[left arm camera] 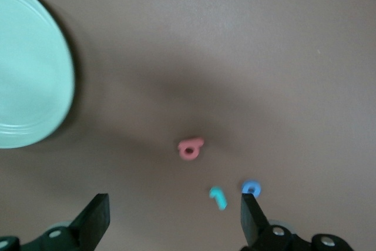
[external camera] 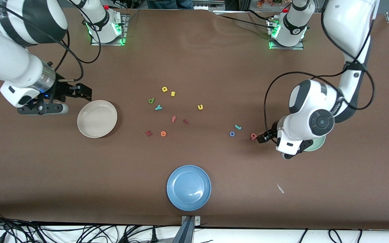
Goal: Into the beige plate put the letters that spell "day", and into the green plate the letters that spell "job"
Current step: 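Grasp the pink letter with the left gripper while the right gripper reaches letters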
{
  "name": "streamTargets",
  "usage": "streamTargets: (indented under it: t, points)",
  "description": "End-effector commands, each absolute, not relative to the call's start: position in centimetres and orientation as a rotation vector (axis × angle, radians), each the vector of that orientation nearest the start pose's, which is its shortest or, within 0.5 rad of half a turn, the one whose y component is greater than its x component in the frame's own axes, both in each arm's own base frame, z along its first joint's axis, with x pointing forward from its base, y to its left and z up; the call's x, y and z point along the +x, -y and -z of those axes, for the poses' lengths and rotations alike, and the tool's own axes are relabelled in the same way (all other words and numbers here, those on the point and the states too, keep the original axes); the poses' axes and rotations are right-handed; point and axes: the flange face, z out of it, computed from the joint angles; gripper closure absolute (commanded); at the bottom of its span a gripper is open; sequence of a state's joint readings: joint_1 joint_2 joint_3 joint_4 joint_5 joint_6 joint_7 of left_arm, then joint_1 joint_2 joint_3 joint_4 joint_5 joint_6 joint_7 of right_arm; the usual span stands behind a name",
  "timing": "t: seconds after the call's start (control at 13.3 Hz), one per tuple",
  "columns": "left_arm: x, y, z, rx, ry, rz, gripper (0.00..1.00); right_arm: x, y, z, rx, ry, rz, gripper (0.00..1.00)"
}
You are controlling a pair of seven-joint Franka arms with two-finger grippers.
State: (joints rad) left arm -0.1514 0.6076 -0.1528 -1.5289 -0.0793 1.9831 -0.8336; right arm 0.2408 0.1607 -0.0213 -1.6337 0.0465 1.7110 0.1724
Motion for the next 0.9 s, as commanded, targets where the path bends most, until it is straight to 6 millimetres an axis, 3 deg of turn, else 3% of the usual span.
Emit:
streamTargets:
  t: [0.0,0.23,0.45,0.83]
  points:
    - [66.1,21.7,-25.7,-3.019,1.014,-0.338,0.06,58.9,-15.3,-50.4,-3.101,0.028,-0.14,0.0]
    - [65.3,21.6,-22.8,-3.014,1.023,-0.317,0.1,58.9,-16.6,-48.9,-3.102,0.053,-0.153,0.0]
    - [64.6,22.7,-20.3,-3.005,0.905,-0.287,0.15,58.4,-17.8,-46.3,-3.107,-0.017,-0.155,0.0]
    - [64.0,21.5,-18.9,-3.023,0.772,-0.325,0.23,53.5,-18.8,-40.8,-3.097,-0.107,-0.107,0.0]
